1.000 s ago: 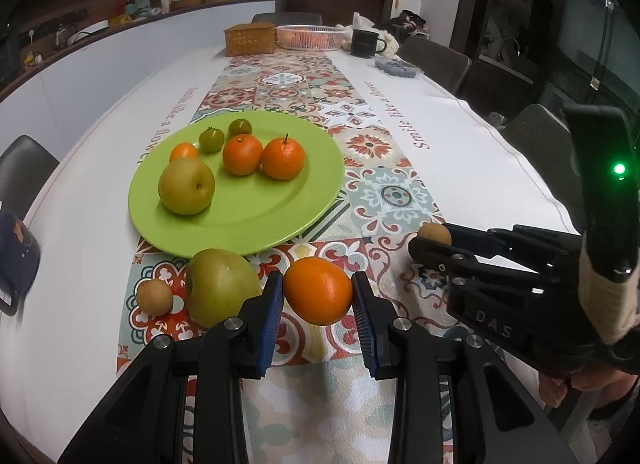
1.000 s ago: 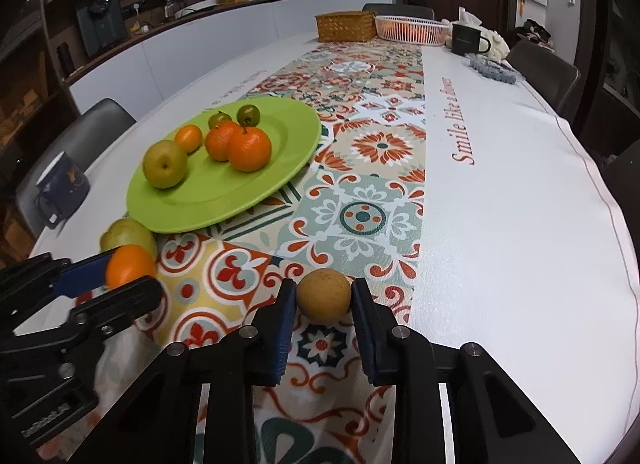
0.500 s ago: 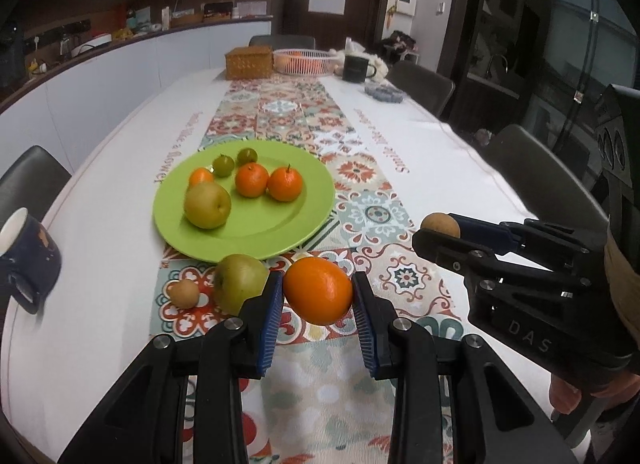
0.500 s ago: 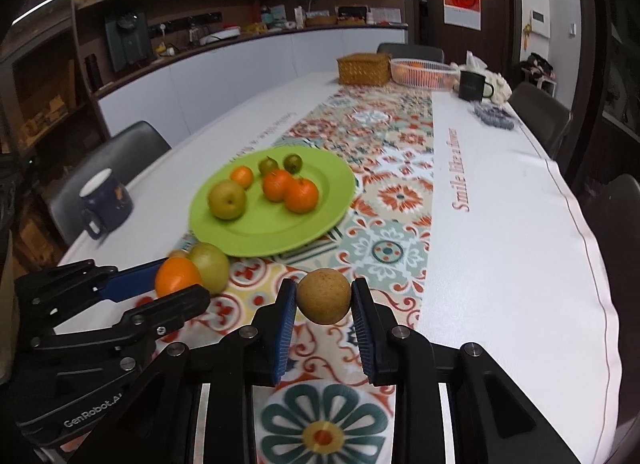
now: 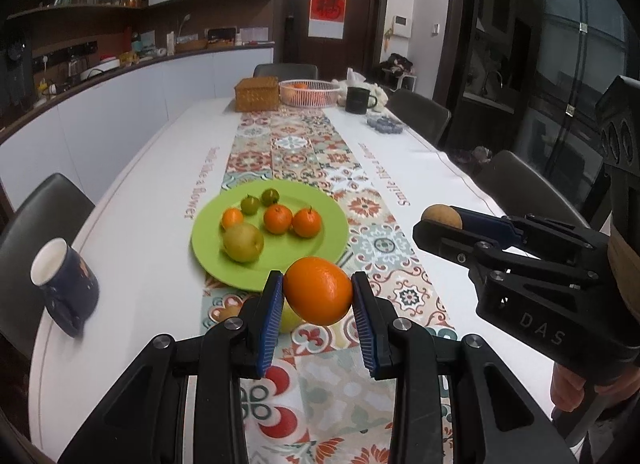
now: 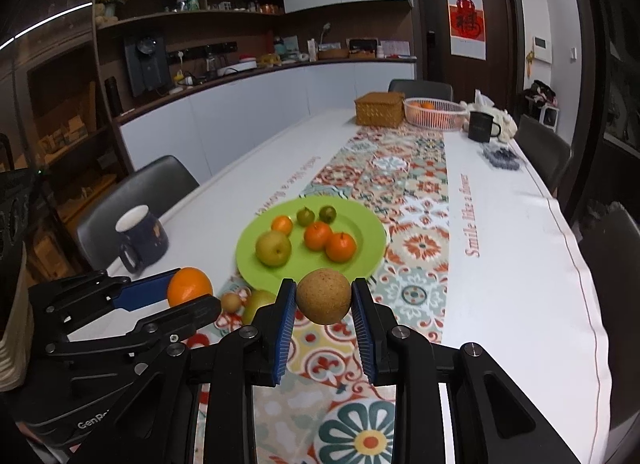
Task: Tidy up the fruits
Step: 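Carry the orange and brown fruit onto the green plate and open both grippers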
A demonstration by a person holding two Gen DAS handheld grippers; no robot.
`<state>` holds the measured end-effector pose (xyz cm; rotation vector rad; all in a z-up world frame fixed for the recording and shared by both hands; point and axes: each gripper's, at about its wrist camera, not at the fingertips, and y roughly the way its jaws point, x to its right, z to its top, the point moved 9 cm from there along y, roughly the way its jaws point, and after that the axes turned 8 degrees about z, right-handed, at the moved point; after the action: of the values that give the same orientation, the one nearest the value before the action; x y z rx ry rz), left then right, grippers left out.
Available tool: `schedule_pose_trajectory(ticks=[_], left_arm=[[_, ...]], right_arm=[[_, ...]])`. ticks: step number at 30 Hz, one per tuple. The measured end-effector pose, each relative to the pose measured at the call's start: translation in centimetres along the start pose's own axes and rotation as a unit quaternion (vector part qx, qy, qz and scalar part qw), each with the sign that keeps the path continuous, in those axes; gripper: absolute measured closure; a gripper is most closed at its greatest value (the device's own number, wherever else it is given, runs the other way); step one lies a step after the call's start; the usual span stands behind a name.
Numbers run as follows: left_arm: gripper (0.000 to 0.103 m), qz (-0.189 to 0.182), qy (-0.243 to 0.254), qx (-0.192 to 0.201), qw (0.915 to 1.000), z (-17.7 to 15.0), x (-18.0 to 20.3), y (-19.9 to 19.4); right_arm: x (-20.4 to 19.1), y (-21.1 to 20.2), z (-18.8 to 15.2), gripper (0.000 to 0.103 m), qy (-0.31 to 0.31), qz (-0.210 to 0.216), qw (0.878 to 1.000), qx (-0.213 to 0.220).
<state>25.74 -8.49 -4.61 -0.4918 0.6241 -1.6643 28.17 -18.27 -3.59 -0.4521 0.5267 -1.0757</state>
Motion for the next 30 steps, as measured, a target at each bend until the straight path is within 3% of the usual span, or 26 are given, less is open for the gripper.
schedule_pose_trajectory(ticks=[15,30], left_arm=[[0.069,0.005,0.016,0.019,0.9997,5.2,-3.3,2.0],[0.069,-0.009,0.011,-0.026,0.9996,6.1,-5.1,11.1]], right_arm=[[-0.5,3.9,5.9,0.074,-0.017,0.001,1.0,0.008],[2.8,12.7,6.8,0.074,-0.015,-0.003,0.999,-0.034]])
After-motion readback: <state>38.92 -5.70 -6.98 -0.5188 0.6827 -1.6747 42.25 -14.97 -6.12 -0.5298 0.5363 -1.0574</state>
